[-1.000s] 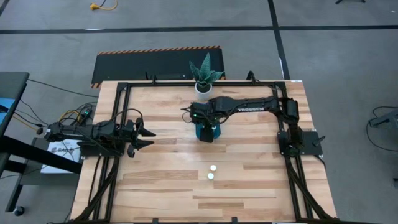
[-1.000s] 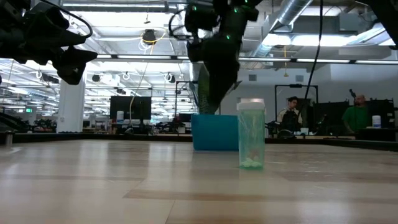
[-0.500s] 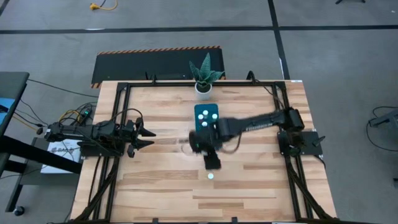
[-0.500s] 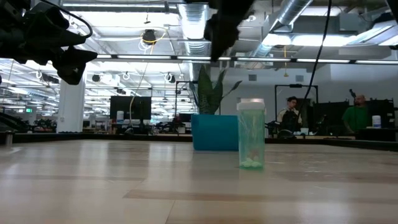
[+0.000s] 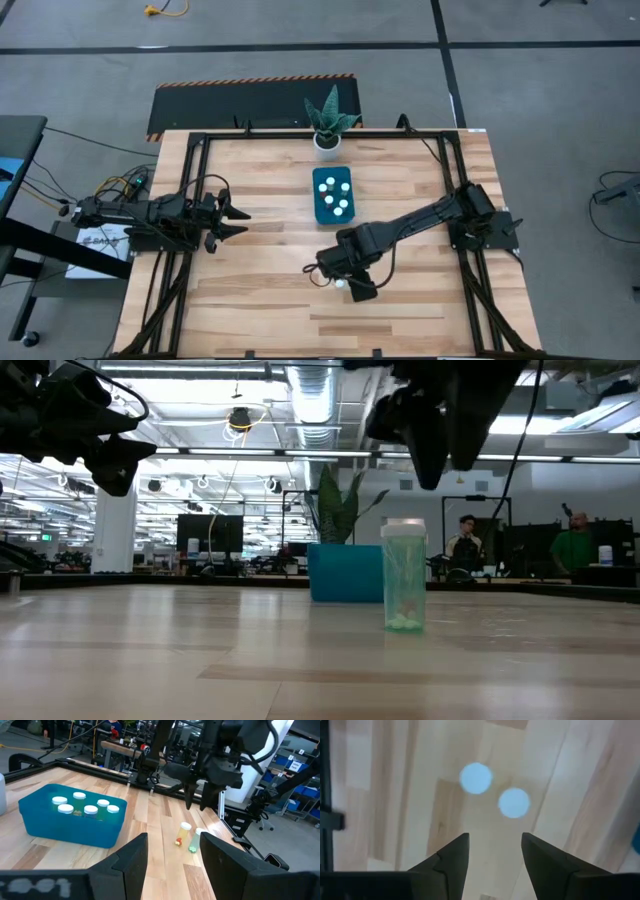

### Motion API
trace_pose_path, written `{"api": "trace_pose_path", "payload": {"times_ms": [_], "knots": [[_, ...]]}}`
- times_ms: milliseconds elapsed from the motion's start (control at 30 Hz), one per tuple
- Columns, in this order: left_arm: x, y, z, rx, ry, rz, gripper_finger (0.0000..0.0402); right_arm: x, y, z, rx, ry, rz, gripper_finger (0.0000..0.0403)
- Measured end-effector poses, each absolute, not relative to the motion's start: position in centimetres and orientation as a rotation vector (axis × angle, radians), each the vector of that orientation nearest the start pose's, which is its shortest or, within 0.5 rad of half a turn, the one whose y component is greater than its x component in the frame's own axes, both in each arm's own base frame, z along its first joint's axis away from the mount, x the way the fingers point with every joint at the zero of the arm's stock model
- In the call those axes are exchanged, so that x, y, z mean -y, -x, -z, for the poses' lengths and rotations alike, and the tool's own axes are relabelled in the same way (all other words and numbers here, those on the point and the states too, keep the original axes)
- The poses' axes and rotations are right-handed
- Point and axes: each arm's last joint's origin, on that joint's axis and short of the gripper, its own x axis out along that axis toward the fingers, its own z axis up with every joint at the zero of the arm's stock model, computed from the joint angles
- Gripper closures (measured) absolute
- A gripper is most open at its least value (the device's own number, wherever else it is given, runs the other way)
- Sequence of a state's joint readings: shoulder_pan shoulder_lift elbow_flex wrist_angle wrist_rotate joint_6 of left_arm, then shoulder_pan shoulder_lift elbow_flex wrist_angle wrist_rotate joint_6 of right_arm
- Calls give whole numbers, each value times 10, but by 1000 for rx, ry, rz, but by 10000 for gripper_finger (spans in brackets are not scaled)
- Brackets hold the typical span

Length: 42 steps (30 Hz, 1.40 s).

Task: Pick and place pill bottles into a basket
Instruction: Put the yellow pill bottle into the blue bin

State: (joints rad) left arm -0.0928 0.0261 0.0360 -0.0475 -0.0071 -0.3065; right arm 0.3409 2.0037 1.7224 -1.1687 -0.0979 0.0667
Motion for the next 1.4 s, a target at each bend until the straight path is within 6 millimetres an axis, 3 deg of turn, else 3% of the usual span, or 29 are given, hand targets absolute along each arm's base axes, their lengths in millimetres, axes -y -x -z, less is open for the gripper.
{"api": "trace_pose_path", "payload": {"times_ms": [367, 733, 1400], "knots": [[9, -97, -169, -50, 304, 79, 232, -130, -376, -222, -1413, 95, -296, 226], [9, -97, -169, -50, 304, 79, 232, -132, -383, -222, -1342, 108, -315, 205], [9, -97, -169, -50, 304, 79, 232, -126, -392, -195, -1414, 142, -350, 207]]}}
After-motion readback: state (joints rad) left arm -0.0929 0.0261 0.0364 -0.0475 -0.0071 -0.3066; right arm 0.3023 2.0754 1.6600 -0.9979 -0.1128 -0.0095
